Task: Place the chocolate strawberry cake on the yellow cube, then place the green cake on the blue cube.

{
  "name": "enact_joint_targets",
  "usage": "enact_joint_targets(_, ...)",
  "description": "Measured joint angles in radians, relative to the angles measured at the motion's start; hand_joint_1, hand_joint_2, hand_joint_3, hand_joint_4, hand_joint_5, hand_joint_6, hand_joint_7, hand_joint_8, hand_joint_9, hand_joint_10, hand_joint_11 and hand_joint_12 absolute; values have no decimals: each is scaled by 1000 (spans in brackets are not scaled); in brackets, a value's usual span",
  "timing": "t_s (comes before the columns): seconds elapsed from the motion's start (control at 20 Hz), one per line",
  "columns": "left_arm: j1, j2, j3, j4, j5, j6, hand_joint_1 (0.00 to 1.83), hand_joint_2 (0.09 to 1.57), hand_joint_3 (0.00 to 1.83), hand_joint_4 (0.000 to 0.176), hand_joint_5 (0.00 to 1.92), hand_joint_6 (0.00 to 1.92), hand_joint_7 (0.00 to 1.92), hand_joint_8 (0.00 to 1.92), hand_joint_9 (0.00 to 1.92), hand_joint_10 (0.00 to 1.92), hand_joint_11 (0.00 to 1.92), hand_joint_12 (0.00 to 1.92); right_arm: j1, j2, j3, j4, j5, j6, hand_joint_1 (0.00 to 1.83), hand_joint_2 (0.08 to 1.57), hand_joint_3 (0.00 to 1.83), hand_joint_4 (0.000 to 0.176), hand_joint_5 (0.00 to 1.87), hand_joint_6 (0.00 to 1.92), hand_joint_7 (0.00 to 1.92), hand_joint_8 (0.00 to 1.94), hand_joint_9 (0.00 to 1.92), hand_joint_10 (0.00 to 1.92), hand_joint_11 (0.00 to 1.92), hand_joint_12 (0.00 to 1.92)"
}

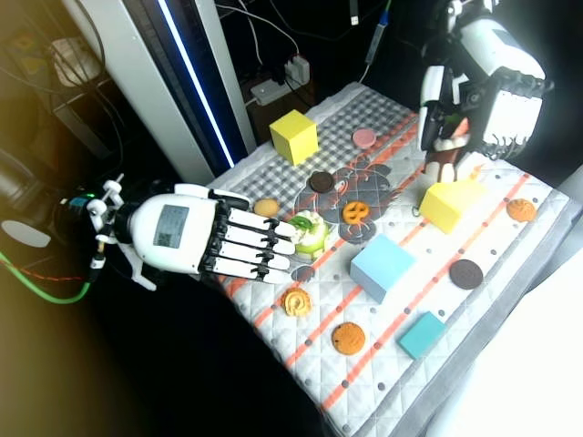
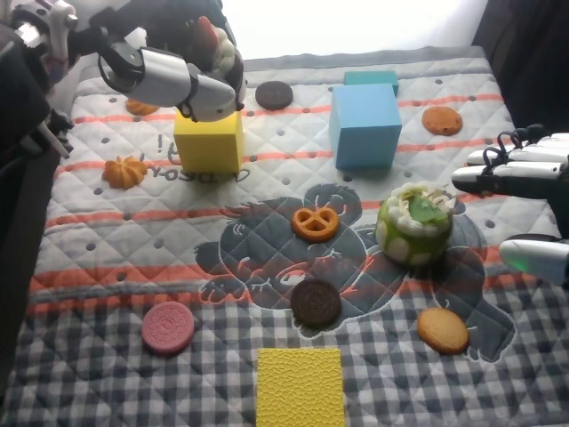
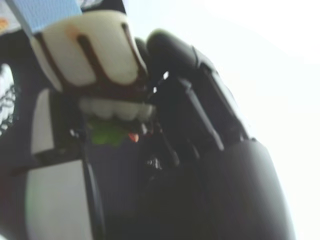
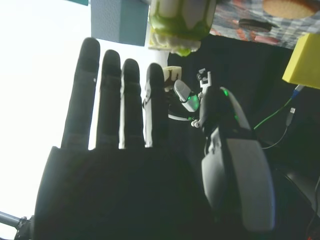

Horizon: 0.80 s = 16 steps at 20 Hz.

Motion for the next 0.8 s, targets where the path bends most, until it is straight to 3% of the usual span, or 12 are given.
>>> enact_joint_targets(0.15, -1, -13, 17, -3, 25, 0, 1277, 1082, 0, 0, 1158, 436, 1017, 1150, 1043, 941, 868, 1481, 0, 0, 0, 0, 0, 1, 235, 1336, 0, 52, 416, 1, 363, 0, 401, 0, 390, 176)
enact_joint_targets(0.2, -1, -14, 20, -3, 37, -1, 1272, 1074, 2, 0, 1149, 485, 1039, 1092, 1042, 848, 853, 1386, 0, 0, 0, 0, 0, 1, 234, 1333, 0, 54, 414, 0, 363, 0, 404, 1, 395, 180)
enact_joint_targets(0.25, -1, -16, 24, -4, 42, -1, 1276, 1078, 0, 0, 1164, 442, 1026, 1126, 1053, 875, 862, 1436, 0, 0, 0, 0, 0, 1, 236, 1333, 0, 73, 411, 0, 367, 2, 410, 4, 401, 185)
enact_joint_targets(0.45, -1, -20, 37, -13, 56, 5, 1275, 1095, 0, 0, 1164, 380, 979, 1232, 1028, 1117, 890, 1535, 0, 0, 0, -1, 0, 4, 214, 1334, 1, 72, 414, 1, 376, 4, 420, 5, 413, 195)
enact_joint_targets(0.5, -1, -24, 43, -16, 63, 4, 1280, 1082, 0, 0, 1186, 372, 1011, 1167, 1026, 1055, 883, 1502, 0, 0, 0, -1, 0, 6, 206, 1334, 1, 85, 403, 0, 373, 1, 417, 2, 407, 198)
enact_joint_targets(0.55, -1, -29, 50, -22, 66, 6, 1280, 1082, 0, 0, 1186, 372, 1011, 1167, 1026, 1055, 883, 1502, 0, 0, 0, -1, 0, 7, 206, 1334, 1, 85, 403, 0, 373, 1, 417, 2, 407, 198)
enact_joint_targets(0.6, -1, -29, 51, -22, 70, 6, 1273, 1067, 2, 0, 1188, 420, 1045, 1076, 1049, 913, 886, 1390, 0, 0, 0, -1, 0, 8, 225, 1335, 0, 94, 399, 0, 373, 1, 417, 2, 403, 203)
enact_joint_targets(0.65, -1, -34, 57, -20, 77, 6, 1275, 1068, 1, 0, 1187, 412, 1044, 1086, 1078, 862, 911, 1406, 0, 0, 0, -1, 0, 8, 228, 1339, 1, 97, 398, 0, 366, 0, 416, 1, 401, 215)
enact_joint_targets(0.7, -1, -37, 60, -22, 80, 6, 1275, 1068, 1, 0, 1187, 412, 1044, 1086, 1078, 862, 911, 1406, 0, 0, 0, -1, 0, 9, 228, 1339, 1, 97, 398, 0, 366, 0, 416, 1, 401, 215)
enact_joint_targets(0.75, -1, -38, 61, -22, 86, 6, 1277, 1078, 0, 0, 1189, 382, 1014, 1152, 1030, 1047, 920, 1523, 0, 0, 0, -2, 0, 10, 231, 1343, 3, 90, 399, 0, 372, 2, 421, 3, 406, 221)
enact_joint_targets(0.8, -1, -39, 63, -22, 89, 6, 1280, 1072, 0, 0, 1198, 367, 1030, 1127, 1021, 1032, 907, 1496, 0, -1, 0, -3, 0, 10, 220, 1347, 3, 84, 397, 0, 370, 1, 419, 1, 409, 228)
